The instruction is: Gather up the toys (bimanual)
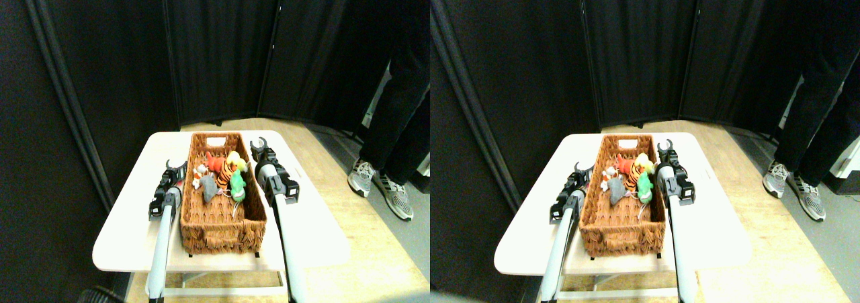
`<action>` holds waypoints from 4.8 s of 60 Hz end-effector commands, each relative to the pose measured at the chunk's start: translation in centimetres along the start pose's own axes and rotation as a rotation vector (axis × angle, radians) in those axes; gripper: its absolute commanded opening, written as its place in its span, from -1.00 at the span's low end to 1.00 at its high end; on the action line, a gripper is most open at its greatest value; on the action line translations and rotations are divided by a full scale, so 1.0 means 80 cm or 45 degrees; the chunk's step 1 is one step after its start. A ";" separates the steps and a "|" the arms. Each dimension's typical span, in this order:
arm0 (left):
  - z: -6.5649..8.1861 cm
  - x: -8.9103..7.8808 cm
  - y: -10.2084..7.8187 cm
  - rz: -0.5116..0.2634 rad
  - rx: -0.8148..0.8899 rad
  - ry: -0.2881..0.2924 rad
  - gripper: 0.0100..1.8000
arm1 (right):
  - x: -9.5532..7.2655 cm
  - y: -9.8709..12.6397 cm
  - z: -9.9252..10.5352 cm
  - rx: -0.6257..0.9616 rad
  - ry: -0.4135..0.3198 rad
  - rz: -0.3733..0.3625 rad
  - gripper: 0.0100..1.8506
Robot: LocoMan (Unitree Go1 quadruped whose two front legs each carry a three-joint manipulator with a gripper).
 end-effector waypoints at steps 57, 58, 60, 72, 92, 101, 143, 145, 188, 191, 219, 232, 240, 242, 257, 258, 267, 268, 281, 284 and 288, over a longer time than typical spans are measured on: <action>0.013 -0.003 0.008 -0.039 0.088 -0.331 -1.00 | 0.008 0.007 0.000 0.012 -0.038 0.048 -0.64; 0.013 -0.003 0.007 -0.043 0.085 -0.333 -1.00 | 0.008 0.007 0.000 0.012 -0.038 0.047 -0.64; 0.014 -0.004 0.006 -0.050 0.076 -0.333 -1.00 | 0.008 0.006 0.001 0.011 -0.037 0.047 -0.63; 0.020 -0.016 -0.023 -0.117 0.096 -0.295 -1.00 | 0.009 0.005 0.003 0.012 -0.035 0.049 -0.62; 0.013 -0.038 -0.072 -0.181 0.173 -0.187 -1.00 | 0.008 0.004 0.004 0.030 -0.073 0.037 -0.66; -0.002 -0.044 -0.086 -0.201 0.191 -0.137 -1.00 | 0.010 0.002 0.007 0.018 -0.088 0.041 -0.66; -0.095 -0.064 -0.138 -0.169 0.109 0.118 -1.00 | 0.029 -0.026 0.018 0.033 -0.167 -0.027 -0.67; -0.098 -0.063 -0.136 -0.172 0.109 0.126 -1.00 | 0.029 -0.026 0.019 0.033 -0.169 -0.029 -0.67; -0.098 -0.046 -0.107 -0.089 0.126 0.126 -0.83 | 0.030 -0.027 0.024 0.024 -0.176 -0.030 -0.61; -0.096 -0.046 -0.107 -0.087 0.145 0.134 -0.78 | 0.030 -0.028 0.024 0.025 -0.175 -0.028 -0.60; -0.099 -0.048 -0.114 -0.050 0.220 0.229 -0.34 | 0.030 -0.028 0.025 0.030 -0.186 -0.034 -0.59; -0.102 -0.047 -0.114 -0.038 0.304 0.270 -0.16 | 0.029 -0.030 0.028 0.029 -0.187 -0.032 -0.61; -0.101 -0.050 -0.116 -0.042 0.355 0.284 -0.16 | 0.029 -0.031 0.030 0.023 -0.199 -0.044 -0.64; -0.099 -0.051 -0.117 -0.051 0.386 0.286 -0.24 | 0.030 -0.032 0.031 0.027 -0.206 -0.045 -0.65; -0.070 -0.060 -0.121 -0.067 0.517 0.184 -0.37 | 0.027 -0.033 0.037 0.030 -0.190 -0.041 -0.63; -0.063 -0.062 -0.121 -0.072 0.546 0.175 -0.37 | 0.027 -0.034 0.038 0.028 -0.186 -0.037 -0.64; -0.038 -0.071 -0.117 -0.083 0.635 0.103 -0.39 | 0.025 -0.034 0.041 0.037 -0.177 -0.045 -0.70; -0.038 -0.071 -0.117 -0.083 0.635 0.103 -0.39 | 0.025 -0.034 0.041 0.037 -0.177 -0.045 -0.70; -0.008 -0.077 -0.105 -0.107 0.766 0.062 -0.40 | 0.018 -0.034 0.044 0.040 -0.102 -0.030 -0.65; -0.002 -0.079 -0.100 -0.103 0.791 0.021 -0.41 | 0.014 -0.034 0.044 0.051 -0.075 -0.032 -0.65; 0.003 -0.080 -0.095 -0.107 0.823 -0.003 -0.41 | 0.010 -0.035 0.045 0.063 -0.046 -0.023 -0.61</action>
